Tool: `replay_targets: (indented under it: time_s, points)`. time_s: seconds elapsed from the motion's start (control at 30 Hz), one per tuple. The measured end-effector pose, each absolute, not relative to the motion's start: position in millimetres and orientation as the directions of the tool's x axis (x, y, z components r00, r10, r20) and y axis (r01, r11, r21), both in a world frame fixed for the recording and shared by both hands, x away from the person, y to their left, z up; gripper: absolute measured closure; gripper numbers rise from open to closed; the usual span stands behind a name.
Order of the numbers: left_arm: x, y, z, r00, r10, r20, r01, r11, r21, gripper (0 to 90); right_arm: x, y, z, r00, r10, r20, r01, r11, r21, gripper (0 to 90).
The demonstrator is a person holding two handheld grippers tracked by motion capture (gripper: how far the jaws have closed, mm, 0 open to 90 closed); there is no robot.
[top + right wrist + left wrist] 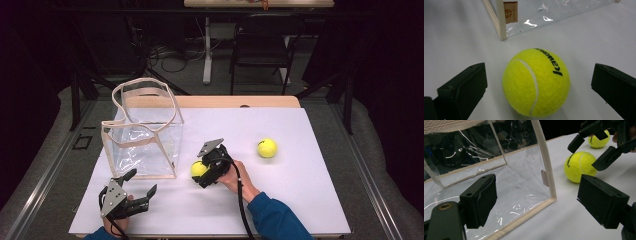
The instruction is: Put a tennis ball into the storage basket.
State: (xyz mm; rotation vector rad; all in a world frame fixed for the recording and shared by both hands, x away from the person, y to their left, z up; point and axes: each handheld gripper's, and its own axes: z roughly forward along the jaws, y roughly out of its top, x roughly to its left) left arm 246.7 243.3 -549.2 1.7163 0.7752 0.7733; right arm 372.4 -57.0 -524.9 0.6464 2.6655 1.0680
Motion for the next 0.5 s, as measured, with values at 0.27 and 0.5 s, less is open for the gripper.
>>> replay_targets:
  time_s: [0.27, 0.5]
  points:
    - [246, 243, -549, 0.581, 0.804, 0.125, 0.122, -0.238, 0.963, 15.8, 374, -56, -534, -0.884, 0.468, -0.009, 0.338, 0.652, 0.679, 0.4]
    - [246, 244, -549, 0.58, 0.805, 0.125, 0.122, -0.237, 0.964, 15.8, 375, -54, -538, -0.878, 0.478, -0.001, 0.353, 0.65, 0.673, 12.7]
